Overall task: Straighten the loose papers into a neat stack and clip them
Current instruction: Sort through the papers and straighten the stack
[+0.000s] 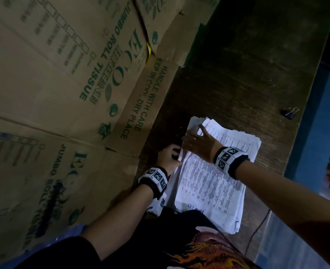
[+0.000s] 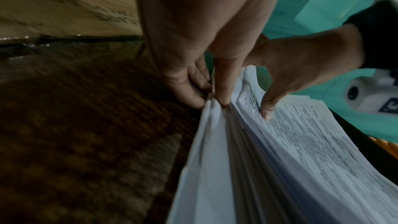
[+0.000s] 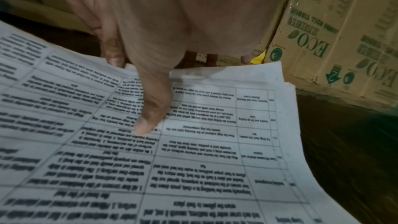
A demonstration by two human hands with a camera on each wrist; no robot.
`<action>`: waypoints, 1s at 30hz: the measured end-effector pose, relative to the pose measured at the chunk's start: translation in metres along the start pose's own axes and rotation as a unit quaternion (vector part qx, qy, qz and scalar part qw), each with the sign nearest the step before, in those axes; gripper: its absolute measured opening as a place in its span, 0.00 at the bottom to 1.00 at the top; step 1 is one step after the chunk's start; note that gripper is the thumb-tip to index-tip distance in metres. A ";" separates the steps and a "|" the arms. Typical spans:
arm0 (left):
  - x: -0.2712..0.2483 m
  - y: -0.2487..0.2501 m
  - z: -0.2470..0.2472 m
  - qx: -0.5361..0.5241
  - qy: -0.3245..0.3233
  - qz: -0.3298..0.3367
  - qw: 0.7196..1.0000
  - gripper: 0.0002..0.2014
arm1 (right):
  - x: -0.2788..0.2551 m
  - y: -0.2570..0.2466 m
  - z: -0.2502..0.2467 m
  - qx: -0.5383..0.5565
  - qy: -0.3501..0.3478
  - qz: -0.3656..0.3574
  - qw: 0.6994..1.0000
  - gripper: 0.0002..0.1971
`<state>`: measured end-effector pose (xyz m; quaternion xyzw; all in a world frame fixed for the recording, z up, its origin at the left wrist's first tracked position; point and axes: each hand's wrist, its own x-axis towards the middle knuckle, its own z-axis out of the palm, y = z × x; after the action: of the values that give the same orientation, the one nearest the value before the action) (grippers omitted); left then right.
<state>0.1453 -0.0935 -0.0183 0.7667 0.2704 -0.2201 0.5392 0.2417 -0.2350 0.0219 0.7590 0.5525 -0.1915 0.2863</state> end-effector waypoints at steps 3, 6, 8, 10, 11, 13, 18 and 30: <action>-0.005 -0.004 0.001 -0.021 0.009 -0.021 1.000 0.23 | 0.001 -0.002 -0.002 0.001 0.020 -0.005 1.000 0.35; -0.005 -0.007 0.001 -0.038 0.020 -0.022 0.999 0.20 | 0.001 -0.002 -0.005 0.038 0.024 0.005 0.999 0.32; -0.005 -0.010 0.002 -0.029 0.025 -0.021 0.999 0.17 | -0.002 -0.002 -0.010 0.031 0.008 0.009 0.999 0.27; -0.006 -0.013 0.003 -0.018 0.029 -0.019 0.999 0.17 | -0.008 0.000 -0.012 0.028 -0.003 0.009 1.000 0.20; -0.009 -0.014 0.003 0.002 0.030 -0.015 0.999 0.17 | -0.013 0.001 -0.015 0.016 -0.006 0.010 1.000 0.17; -0.013 -0.016 0.005 0.033 0.020 -0.007 0.999 0.20 | -0.023 0.006 -0.014 -0.014 0.017 -0.005 1.000 0.13; -0.020 -0.024 0.015 0.045 0.015 0.026 0.999 0.22 | -0.055 0.013 -0.017 -0.028 -0.002 -0.055 0.998 0.11; -0.020 -0.004 0.030 0.133 0.033 0.028 0.990 0.24 | -0.090 0.025 -0.034 -0.024 -0.048 -0.031 0.998 0.10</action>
<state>0.1261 -0.1246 -0.0180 0.8454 0.2351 -0.2136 0.4295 0.2359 -0.2842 0.1079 0.7242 0.5661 -0.2229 0.3247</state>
